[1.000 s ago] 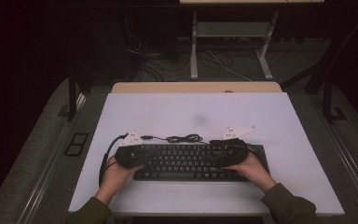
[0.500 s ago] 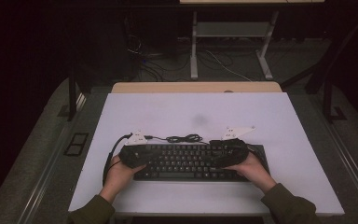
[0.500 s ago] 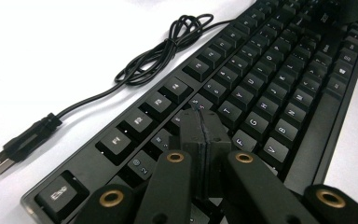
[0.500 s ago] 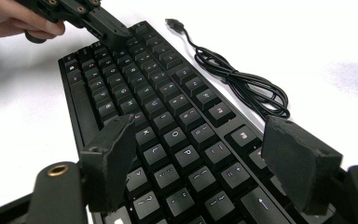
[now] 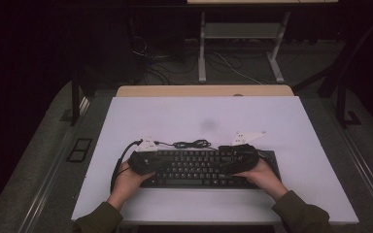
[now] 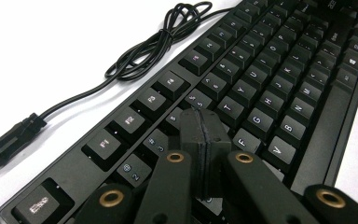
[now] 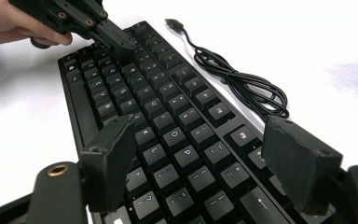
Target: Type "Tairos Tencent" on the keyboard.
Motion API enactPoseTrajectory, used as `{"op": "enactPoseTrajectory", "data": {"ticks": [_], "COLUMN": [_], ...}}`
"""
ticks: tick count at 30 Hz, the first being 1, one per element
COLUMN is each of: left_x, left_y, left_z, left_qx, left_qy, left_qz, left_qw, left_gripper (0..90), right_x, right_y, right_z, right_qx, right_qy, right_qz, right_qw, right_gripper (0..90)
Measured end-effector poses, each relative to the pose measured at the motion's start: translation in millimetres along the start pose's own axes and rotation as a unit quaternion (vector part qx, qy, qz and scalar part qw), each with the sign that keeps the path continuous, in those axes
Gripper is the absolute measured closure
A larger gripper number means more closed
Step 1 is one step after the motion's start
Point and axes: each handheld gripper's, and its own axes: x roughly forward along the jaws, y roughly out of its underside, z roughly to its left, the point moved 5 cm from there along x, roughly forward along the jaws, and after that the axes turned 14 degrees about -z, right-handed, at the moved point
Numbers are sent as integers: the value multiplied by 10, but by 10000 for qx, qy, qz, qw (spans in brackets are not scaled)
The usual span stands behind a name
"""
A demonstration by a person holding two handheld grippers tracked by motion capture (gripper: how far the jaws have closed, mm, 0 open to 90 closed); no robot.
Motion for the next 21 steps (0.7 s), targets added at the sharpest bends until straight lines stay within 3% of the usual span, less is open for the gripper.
{"op": "enactPoseTrajectory", "data": {"ticks": [21], "left_x": [12], "left_y": [20], "left_z": [-1], "left_qx": [-11], "left_qy": [0], "left_qz": [57], "left_qw": [10000], "left_gripper": [893], "right_x": [-4], "right_y": [-3], "right_z": [-1], "right_qx": [19], "right_qy": [-2], "right_qz": [-2], "right_qw": [10000], "right_gripper": [256]}}
